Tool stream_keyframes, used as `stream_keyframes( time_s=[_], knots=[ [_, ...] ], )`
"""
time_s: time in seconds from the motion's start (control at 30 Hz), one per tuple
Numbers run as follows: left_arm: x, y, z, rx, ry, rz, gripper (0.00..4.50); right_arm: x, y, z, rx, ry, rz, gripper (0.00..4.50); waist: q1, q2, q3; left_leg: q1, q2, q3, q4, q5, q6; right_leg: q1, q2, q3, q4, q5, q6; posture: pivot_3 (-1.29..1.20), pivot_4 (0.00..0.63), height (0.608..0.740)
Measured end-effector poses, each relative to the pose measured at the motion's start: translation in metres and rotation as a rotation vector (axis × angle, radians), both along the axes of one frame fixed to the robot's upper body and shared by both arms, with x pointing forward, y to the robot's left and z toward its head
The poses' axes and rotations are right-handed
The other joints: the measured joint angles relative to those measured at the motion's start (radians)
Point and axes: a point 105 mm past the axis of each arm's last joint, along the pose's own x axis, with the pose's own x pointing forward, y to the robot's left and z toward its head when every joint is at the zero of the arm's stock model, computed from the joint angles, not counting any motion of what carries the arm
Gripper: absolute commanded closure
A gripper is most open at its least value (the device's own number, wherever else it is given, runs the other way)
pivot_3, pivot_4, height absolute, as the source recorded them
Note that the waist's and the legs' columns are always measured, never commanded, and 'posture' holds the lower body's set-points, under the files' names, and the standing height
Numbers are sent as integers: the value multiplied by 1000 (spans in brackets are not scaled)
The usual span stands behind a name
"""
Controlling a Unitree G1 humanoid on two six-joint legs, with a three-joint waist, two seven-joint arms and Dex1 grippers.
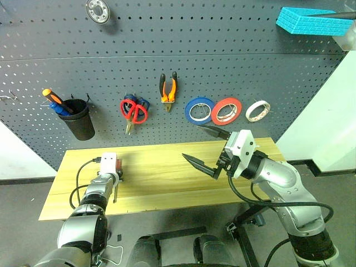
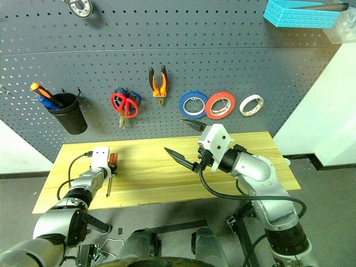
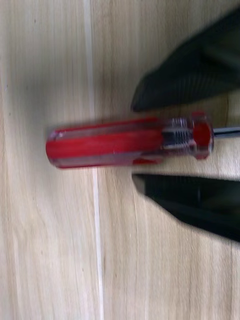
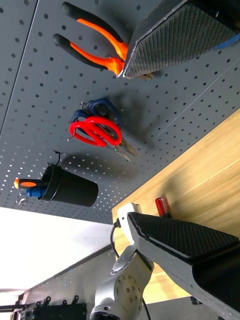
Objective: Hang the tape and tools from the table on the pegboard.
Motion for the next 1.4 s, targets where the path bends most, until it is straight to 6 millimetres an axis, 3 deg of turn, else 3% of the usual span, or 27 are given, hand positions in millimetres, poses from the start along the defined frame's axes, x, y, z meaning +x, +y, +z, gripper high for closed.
stream_keyframes(
  time_s=[0.23,0.4,0.57,0.7,0.87,0.97,1.23,1.4],
  knots=[
    [1,-4,0,9,-2,-30,3590,0,0,0,1,-1,-5,0,0,0,0,0,0,0,0,0,0,0,0,0,0,0,0,32,43,712],
    [2,-16,8,-28,-73,-157,3590,1,-1,0,0,-1,-8,0,0,0,0,-1,0,0,0,0,0,-1,0,0,0,0,0,42,42,712],
    [4,-31,55,-9,-336,-323,3590,2,-2,-2,-8,1,-15,0,-2,0,0,-2,1,0,0,0,0,-2,-1,0,0,0,-1,50,37,712],
    [-8,-22,87,89,-575,-316,3590,3,-2,-3,-13,3,-20,0,-1,1,0,-1,1,1,-1,0,0,-2,-2,1,0,0,-1,51,33,712],
    [-48,-9,94,330,-735,-262,3590,4,-4,-4,-16,1,-25,0,3,1,-1,-2,1,2,-1,0,0,-2,-3,1,-1,0,-1,55,33,712],
    [-63,-7,114,471,-863,-206,3590,4,-4,-4,-18,-4,-22,0,8,1,-1,-2,1,2,-1,0,-1,-2,-4,0,0,0,-1,63,32,712],
    [-51,-48,176,562,-1183,-263,3590,9,-7,-9,-28,12,-27,0,3,3,-3,-2,1,14,-1,-2,-3,-2,-13,-5,-1,0,1,71,25,712],
    [-41,-55,244,611,-1411,-257,3590,8,-6,-8,-23,10,-4,0,4,3,-4,-2,1,16,-1,0,0,-2,-14,-5,0,-1,3,75,27,712]
  ],
)
